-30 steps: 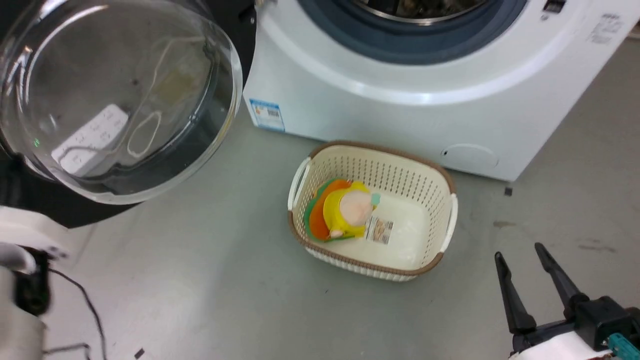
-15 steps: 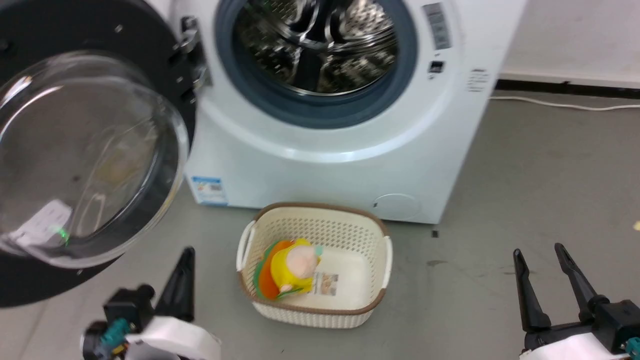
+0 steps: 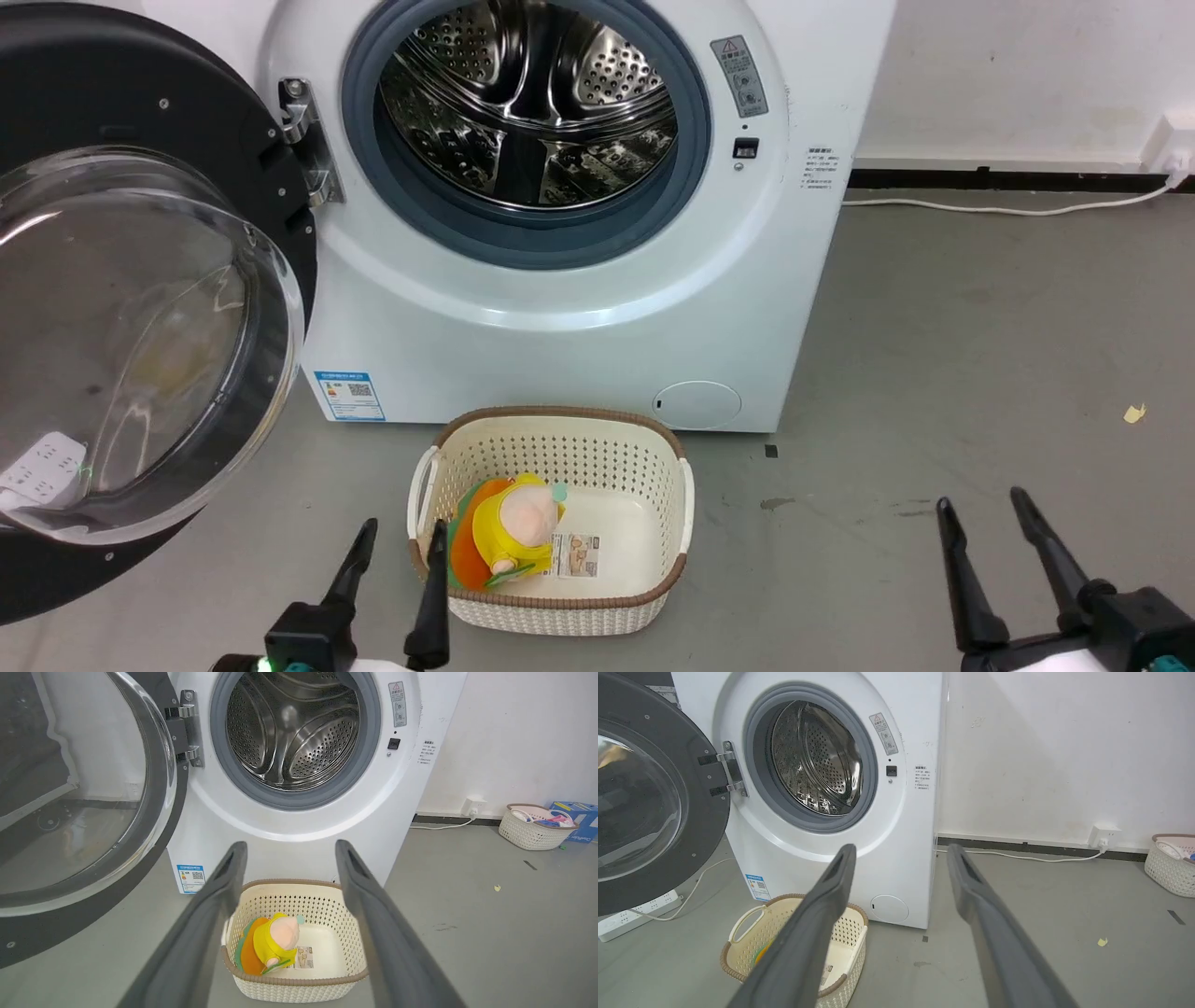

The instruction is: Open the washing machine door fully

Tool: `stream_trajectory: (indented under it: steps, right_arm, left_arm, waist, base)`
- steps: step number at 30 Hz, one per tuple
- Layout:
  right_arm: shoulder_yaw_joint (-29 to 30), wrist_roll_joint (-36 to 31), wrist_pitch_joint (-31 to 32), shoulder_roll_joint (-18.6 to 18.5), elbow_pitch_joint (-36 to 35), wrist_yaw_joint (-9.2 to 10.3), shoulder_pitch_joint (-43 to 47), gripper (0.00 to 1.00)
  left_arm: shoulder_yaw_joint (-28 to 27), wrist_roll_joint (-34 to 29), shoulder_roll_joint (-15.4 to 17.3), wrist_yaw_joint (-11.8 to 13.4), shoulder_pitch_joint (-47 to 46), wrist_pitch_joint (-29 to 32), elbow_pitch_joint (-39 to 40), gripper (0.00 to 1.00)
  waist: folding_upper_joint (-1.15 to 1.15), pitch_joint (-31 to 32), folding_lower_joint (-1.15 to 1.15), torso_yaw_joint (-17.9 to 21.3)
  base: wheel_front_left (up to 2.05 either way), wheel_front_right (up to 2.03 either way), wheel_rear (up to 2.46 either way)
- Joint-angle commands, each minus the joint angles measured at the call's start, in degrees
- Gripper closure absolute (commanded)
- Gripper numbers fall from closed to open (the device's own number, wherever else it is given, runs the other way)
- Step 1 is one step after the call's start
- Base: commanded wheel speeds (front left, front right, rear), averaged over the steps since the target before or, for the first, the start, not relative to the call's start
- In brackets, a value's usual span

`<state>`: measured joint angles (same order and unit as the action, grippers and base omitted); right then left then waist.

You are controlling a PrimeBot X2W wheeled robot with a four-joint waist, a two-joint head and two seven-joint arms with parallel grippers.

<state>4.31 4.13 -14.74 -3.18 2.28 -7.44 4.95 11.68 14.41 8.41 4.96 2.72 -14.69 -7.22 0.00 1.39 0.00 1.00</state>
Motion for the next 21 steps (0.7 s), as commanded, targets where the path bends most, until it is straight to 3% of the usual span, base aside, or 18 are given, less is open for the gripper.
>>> stream_trajectory:
  steps: [1, 21]
  right_arm:
    - [-0.2, 0.3, -0.3, 0.3, 0.2, -0.05, 0.7, 0.0]
    - [-0.4, 0.4, -0.3, 0.3, 3.4, -0.05, 0.4, 0.0]
  left_arm:
    - [-0.3, -0.5, 0.0, 0.2, 0.7, -0.3, 0.3, 0.0]
    - [-2.7, -4.6, -2.3, -2.2, 0.9, -0.3, -0.3, 0.0]
  waist:
    - [0.0, 0.0, 0.0, 0.0]
    - [0.0, 0.4, 0.0, -0.5]
  base:
    - [0.0, 0.0, 0.0]
    - [0.0, 0.0, 0.0]
